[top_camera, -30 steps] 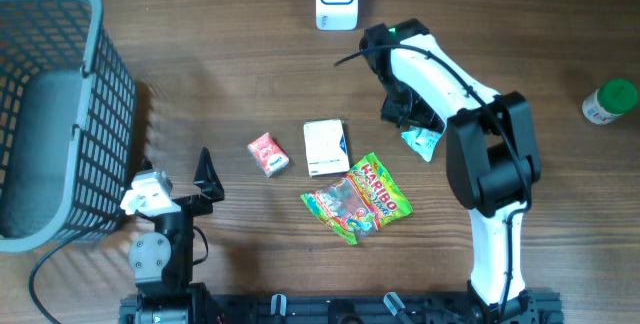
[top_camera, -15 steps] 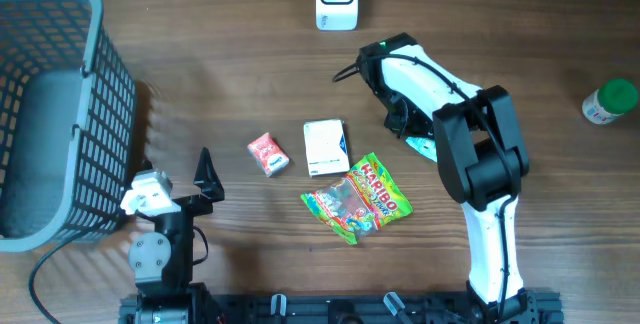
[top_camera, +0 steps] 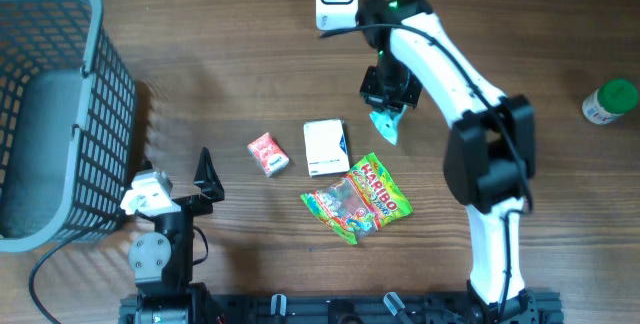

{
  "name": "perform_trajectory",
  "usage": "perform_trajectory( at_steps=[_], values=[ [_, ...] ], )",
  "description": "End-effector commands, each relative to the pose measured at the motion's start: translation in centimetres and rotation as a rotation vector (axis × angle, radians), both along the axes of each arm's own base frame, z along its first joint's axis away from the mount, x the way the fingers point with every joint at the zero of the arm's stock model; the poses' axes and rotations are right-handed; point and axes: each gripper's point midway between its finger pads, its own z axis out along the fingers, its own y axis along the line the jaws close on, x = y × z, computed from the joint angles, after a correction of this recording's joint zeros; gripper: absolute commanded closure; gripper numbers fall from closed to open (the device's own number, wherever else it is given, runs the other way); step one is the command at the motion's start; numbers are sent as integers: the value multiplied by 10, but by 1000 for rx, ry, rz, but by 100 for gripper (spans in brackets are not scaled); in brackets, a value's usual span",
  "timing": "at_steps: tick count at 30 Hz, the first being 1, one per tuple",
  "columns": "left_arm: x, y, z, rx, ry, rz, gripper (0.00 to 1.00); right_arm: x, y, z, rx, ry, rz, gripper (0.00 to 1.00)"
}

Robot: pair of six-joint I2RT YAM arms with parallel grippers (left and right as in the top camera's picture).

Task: Scan the item barcode
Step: 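Hold the wipes pack barcode up to the scanner face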

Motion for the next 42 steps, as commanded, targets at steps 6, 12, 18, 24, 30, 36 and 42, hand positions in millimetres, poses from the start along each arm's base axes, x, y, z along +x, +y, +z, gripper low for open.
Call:
perform_trajectory(
  at_steps=[6,12,18,24,30,36,42],
  values=[
    [0,-3,-1,-10,2,-14,0,-36,18,91,155,-66,-49,95],
    [0,-3,-1,-10,2,-13,0,-40,25,90,98,-32,-448,95],
    [0,-3,-1,-10,2,-14,0,-38,20,88,-45,-14,-1121,96],
    [0,-3,-1,-10,2,-14,0,6,44,80,100,-76,-1328,96],
    [0,-3,-1,-10,2,-14,0,36,66,47,170,-54,-1324,95],
    [0,-3,-1,-10,2,-13,0,30,69,25,119,9,-1325,96],
    [0,-3,-1,-10,2,-13,0,25,76,27,194,7,-1012,96]
  ],
)
